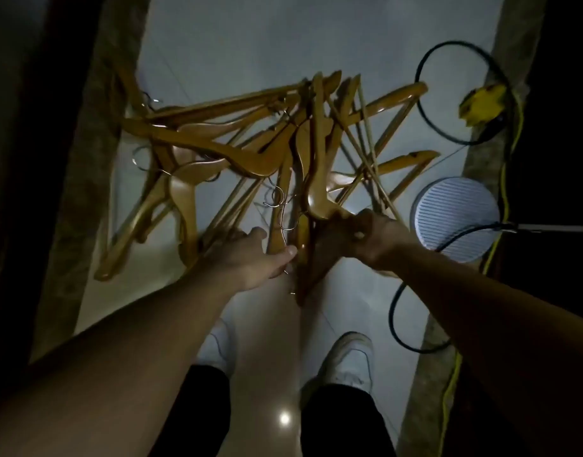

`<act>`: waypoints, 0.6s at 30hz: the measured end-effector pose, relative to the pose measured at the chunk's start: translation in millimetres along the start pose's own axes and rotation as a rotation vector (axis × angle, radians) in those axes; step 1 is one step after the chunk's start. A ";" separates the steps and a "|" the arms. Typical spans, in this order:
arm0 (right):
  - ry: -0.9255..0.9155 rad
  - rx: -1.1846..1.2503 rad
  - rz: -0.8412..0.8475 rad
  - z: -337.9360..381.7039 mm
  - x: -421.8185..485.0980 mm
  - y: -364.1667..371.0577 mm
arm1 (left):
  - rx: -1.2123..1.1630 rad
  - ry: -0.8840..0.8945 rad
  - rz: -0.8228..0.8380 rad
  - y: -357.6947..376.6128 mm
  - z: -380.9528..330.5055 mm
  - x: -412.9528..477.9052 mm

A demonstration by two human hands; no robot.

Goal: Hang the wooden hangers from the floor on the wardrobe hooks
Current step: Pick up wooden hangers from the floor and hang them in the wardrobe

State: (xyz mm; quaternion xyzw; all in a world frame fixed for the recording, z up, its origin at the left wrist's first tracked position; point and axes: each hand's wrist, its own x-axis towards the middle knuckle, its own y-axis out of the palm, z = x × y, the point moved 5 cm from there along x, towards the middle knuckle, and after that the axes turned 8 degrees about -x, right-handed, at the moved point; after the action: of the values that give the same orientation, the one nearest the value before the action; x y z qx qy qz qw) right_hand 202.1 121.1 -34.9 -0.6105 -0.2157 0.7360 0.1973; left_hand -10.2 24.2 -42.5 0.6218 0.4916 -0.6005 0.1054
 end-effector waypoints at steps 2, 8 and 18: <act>-0.004 0.011 -0.036 -4.7 22.3 12.9 | 0.018 0.008 0.018 18.9 -0.2 23.3; 0.012 -0.027 -0.082 -9.3 72.7 28.8 | -0.122 -0.002 0.128 69.8 -11.1 65.5; 0.012 0.070 0.025 -5.1 106.0 47.7 | -0.265 -0.004 -0.076 86.2 -29.7 100.5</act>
State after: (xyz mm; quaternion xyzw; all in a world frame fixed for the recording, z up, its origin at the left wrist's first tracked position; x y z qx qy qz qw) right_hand 187.1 140.6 -148.6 -0.6104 -0.1807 0.7419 0.2106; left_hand 51.9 51.8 -160.0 0.5822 0.5897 -0.5349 0.1649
